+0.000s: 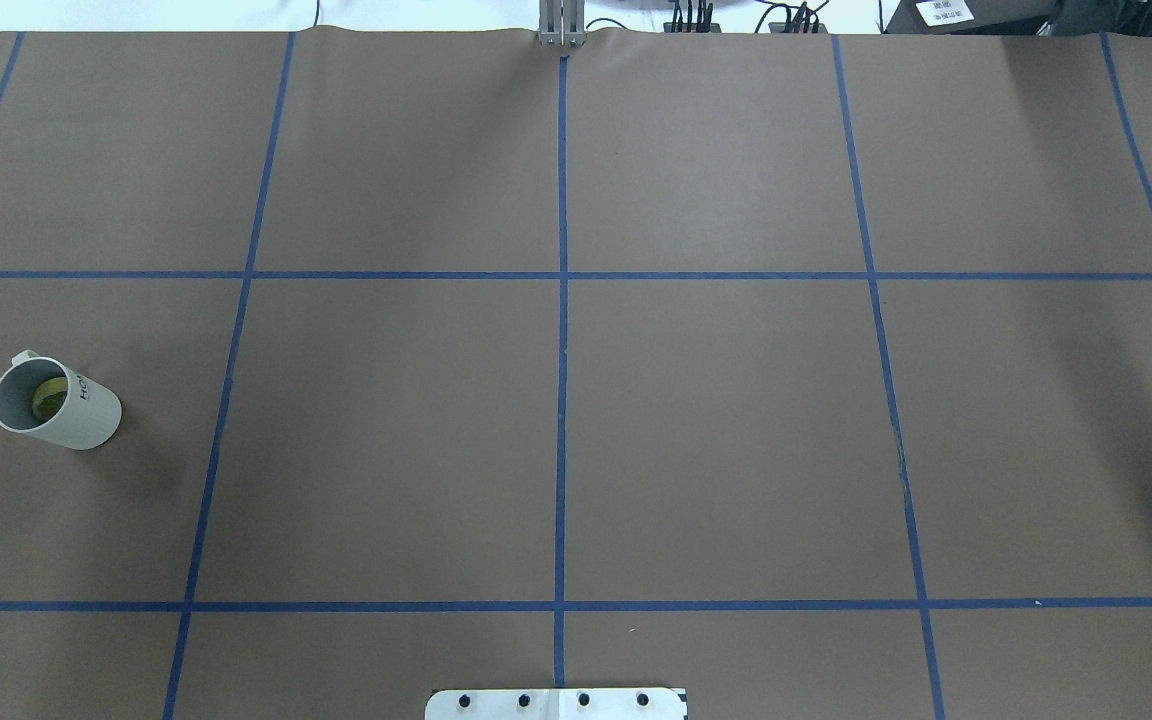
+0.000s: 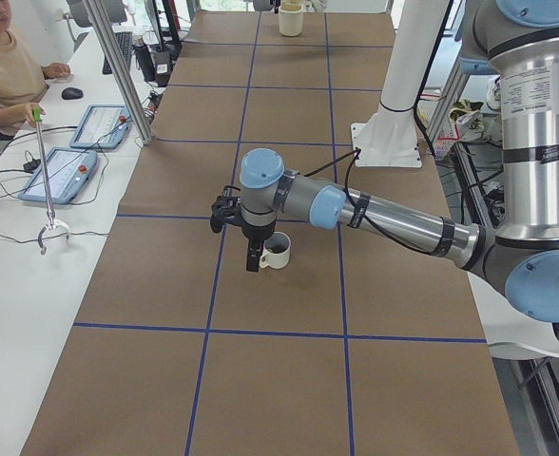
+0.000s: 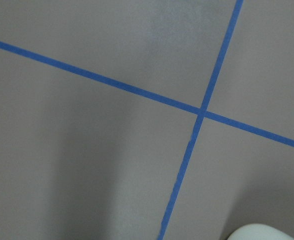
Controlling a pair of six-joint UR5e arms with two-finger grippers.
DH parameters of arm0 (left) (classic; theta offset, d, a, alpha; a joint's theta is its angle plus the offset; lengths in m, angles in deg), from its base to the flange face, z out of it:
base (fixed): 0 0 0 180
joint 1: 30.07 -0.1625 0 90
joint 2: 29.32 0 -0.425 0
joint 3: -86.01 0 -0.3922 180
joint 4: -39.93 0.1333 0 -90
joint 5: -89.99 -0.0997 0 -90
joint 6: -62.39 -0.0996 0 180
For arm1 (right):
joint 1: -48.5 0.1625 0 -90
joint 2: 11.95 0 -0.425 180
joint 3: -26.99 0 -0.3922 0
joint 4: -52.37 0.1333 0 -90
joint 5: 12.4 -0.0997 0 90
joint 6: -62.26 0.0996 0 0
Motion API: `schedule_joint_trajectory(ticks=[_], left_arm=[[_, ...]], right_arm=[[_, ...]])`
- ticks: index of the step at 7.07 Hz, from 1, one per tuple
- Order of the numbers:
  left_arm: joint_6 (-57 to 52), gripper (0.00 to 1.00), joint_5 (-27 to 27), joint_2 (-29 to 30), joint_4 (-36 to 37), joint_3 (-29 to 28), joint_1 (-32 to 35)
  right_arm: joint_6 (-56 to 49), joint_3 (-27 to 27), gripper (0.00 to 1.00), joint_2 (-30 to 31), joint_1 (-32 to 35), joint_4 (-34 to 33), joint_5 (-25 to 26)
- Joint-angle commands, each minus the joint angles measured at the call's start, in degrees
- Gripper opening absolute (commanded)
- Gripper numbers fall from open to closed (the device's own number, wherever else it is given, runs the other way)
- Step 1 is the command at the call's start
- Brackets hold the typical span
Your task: Left arm hands cup to right arm to dump lemon
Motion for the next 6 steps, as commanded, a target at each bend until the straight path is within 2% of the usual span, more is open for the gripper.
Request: schedule_joint_trajectory(ticks=[1,3,4,5,6], left_arm=[[-0.44,1.00,-0.17,-0.08,-0.88,0.39,-0.18],[0.17,1.00,0.01,-0.69,-2.56,0.30,-1.67],[4.35,1.00,-0.17,-0.09,-2.65,-0.14,-4.81],[9.09,1.00,-1.56,0.88,-3.17,-0.40,-11.71],[12.01,1.00,-3.14,0.97,-3.35,-0.32,-13.35]], right_arm=[[-6.46,2.47,1.00,1.12,1.80,-8.13,-0.15],[-6.22,2.56,1.00,1.41,1.81,-8.31,-0.59],[-6.05,2.48,1.00,3.41,1.81,-8.13,-1.98],[-6.48,2.04,1.00,3.95,1.81,-5.35,-3.30],[-6.40,2.64,1.00,4.22,1.90,-3.67,-3.66]])
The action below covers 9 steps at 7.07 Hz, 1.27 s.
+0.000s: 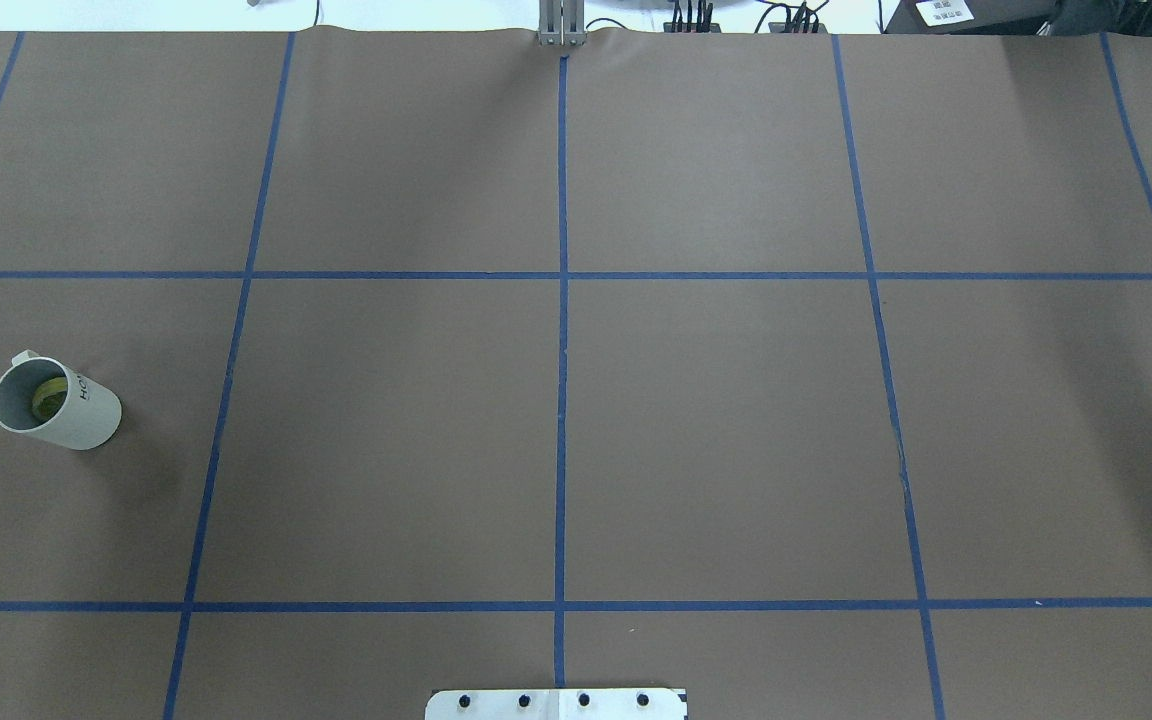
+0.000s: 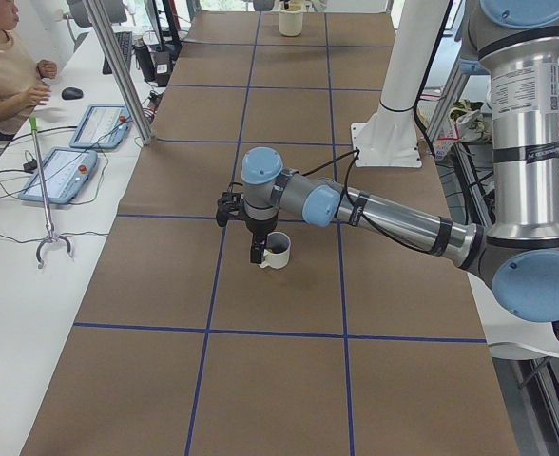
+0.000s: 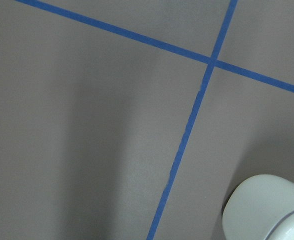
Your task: Left arm hands cup to right arm to dump lemon
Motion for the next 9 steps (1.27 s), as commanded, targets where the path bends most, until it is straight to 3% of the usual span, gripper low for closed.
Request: schedule_joint_trajectory(ticks=[1,3,7,8,9], left_arm=[[4.93,1.00,-1.17,0.33,-0.42,-1.96,-4.24],[4.93,1.00,-0.63,0.42,-4.01,-6.62,-7.83],[8.45,0.99,-1.25,2.95,-6.48,-9.79,-14.78],[8.45,0.84,-1.25,3.40,-7.62,-11.20,-14.88],[8.45,0.28,-1.25,3.41,-8.15,-11.56,-14.88]], right_arm=[[0.82,-0.20,1.00,0.79,-0.02,2.22,-2.61],[0.83,-0.38,1.00,0.79,-0.02,2.22,-3.16],[0.83,-0.90,1.00,0.36,-0.11,2.39,-3.16],[0.83,-0.90,1.00,0.27,-0.11,2.40,-3.16],[0.74,-1.17,1.00,0.35,-0.11,2.40,-3.16]])
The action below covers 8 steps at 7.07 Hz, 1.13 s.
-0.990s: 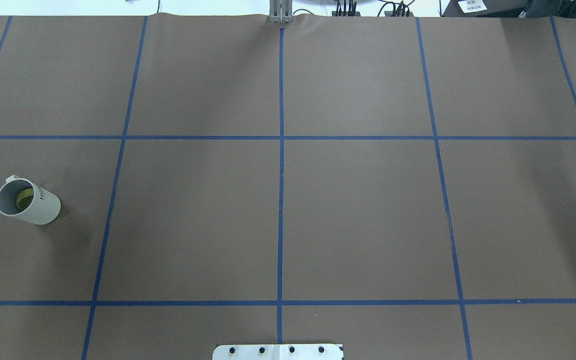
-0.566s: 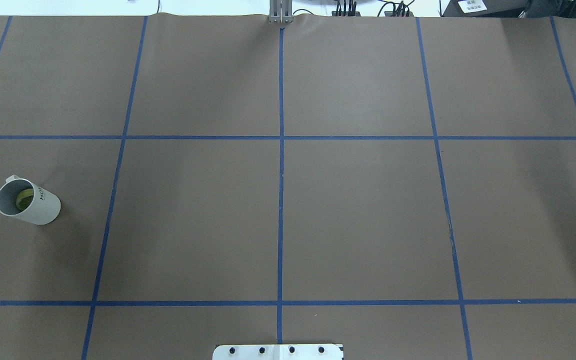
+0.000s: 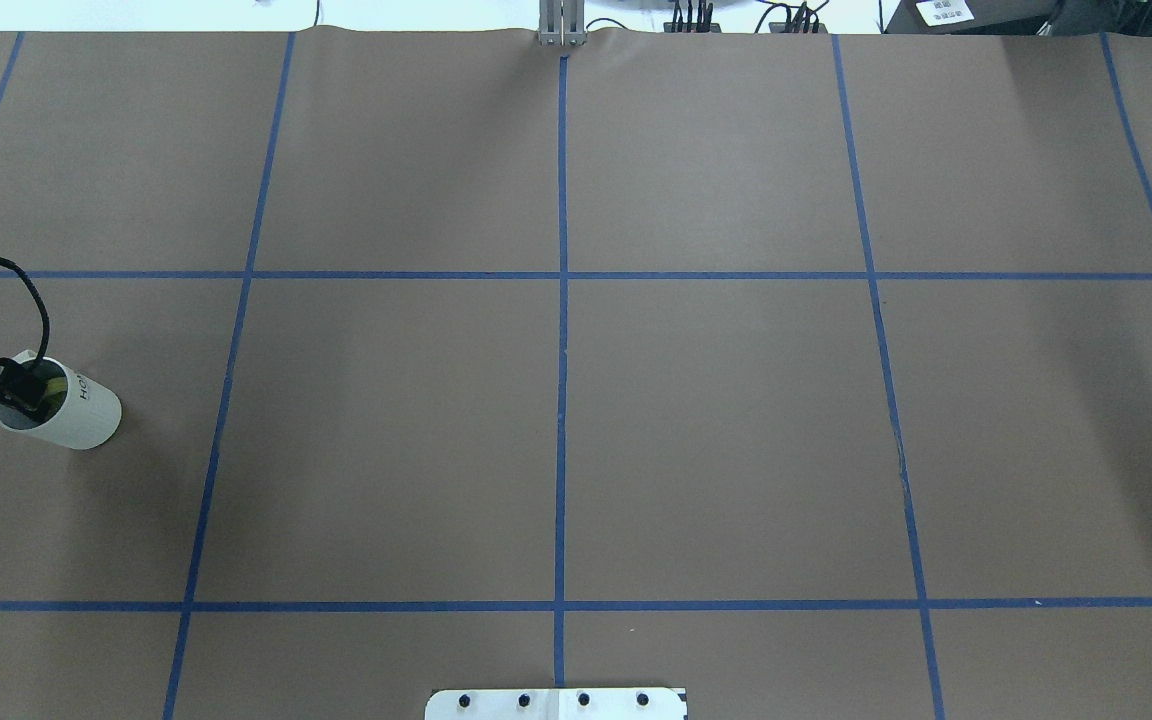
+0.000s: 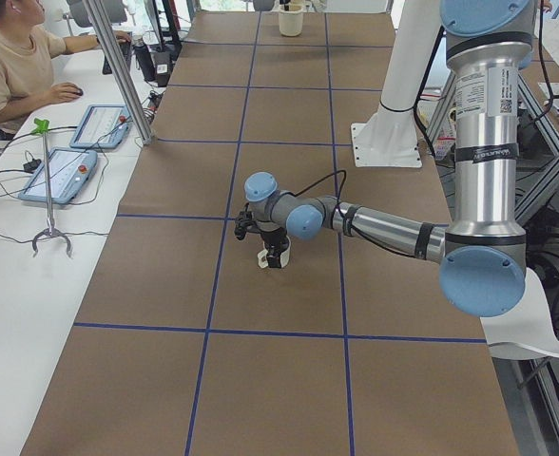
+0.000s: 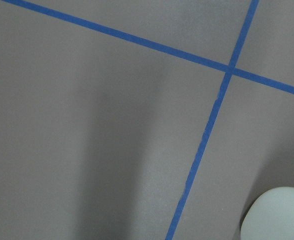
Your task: Left arm hands cup to right arm to dump lemon
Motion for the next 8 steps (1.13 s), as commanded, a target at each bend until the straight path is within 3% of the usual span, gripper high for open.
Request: schedule_joint_trajectory(ticks=[1,3,5,6,7,8], left_arm=[[0.29,0.00,-0.01,0.78,-0.55,-1.00,-0.25],[4.41,0.00,0.43,1.67,-0.02,-0.65,-0.16],[5.65,0.00,2.09,2.80,4.95,4.42,0.54],[16.71,0.00,2.89,5.85,12.73,10.89,0.72],[25.69,0.00,2.89,11.71,18.64,14.00,0.55],[27.61,0.00,2.81,19.26,24.36,14.46,-0.33]], right_arm=[[-0.15,-0.48,1.00,0.00,0.08,0.10,0.00],[-0.06,-0.83,1.00,0.43,0.09,1.85,0.00],[-0.06,-0.65,1.00,0.44,0.09,2.21,-1.92],[0.81,-0.13,1.00,0.44,0.09,2.12,-3.50],[1.51,-0.04,1.00,0.44,0.09,2.21,-7.43],[1.52,0.22,1.00,0.09,-0.09,2.21,-12.87]])
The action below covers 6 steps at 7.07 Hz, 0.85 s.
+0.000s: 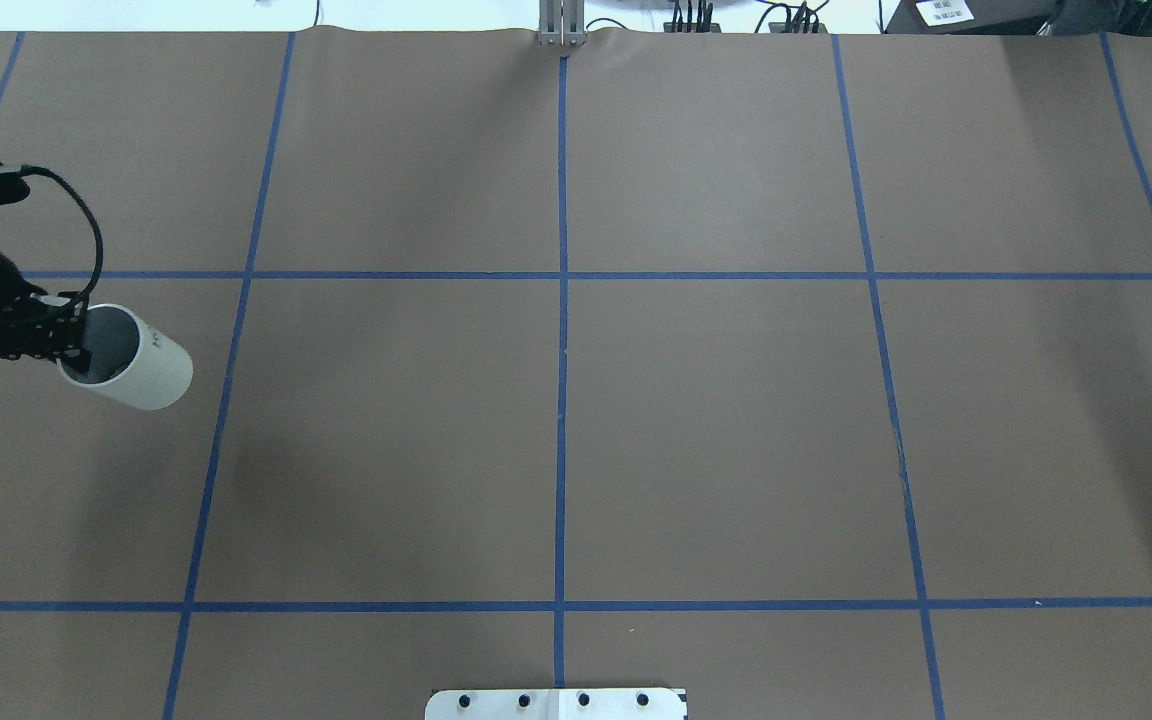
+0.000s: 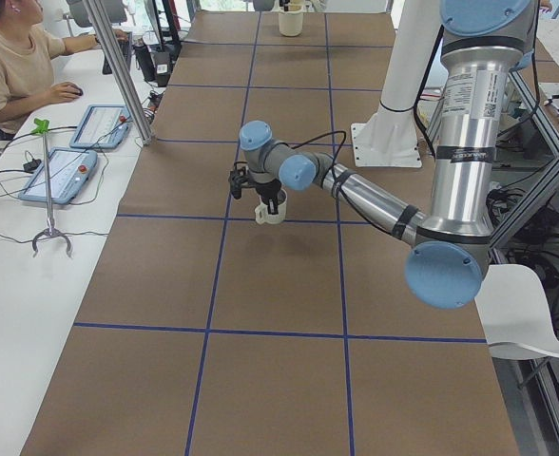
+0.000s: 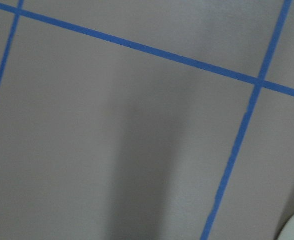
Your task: Left arm hands cup to right arm to dump lemon
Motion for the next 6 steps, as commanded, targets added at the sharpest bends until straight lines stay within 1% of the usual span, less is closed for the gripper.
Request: schedule_joint_trajectory(ticks=[1,2,3,4,5,6], left_arm=[[10.22,0.00,0.43,14.21,10.88,2.68,-2.24],[20.10,0.00,0.08,20.53,11.87,1.55,-6.96],[26.64,0.00,-0.36,25.38,11.96,0.41,-11.10],[30.01,0.00,-1.06,30.30,11.97,-2.30,-12.96],[32.83,0.00,-4.63,34.53,11.97,-4.85,-15.85],[34.86,0.00,-6.49,38.83,11.97,-8.18,-17.36]], right_arm=[[0.34,0.91,1.00,-0.79,-0.22,0.56,-9.59],[2.08,0.83,0.99,-1.23,-1.44,7.61,-10.24],[11.75,0.65,0.98,-1.24,-2.49,17.60,-9.98],[24.29,0.65,0.99,-1.93,-4.50,29.54,-6.85],[37.90,0.65,0.98,-2.20,-9.83,43.84,1.36],[48.92,0.56,0.98,-2.29,-16.67,55.12,8.84]])
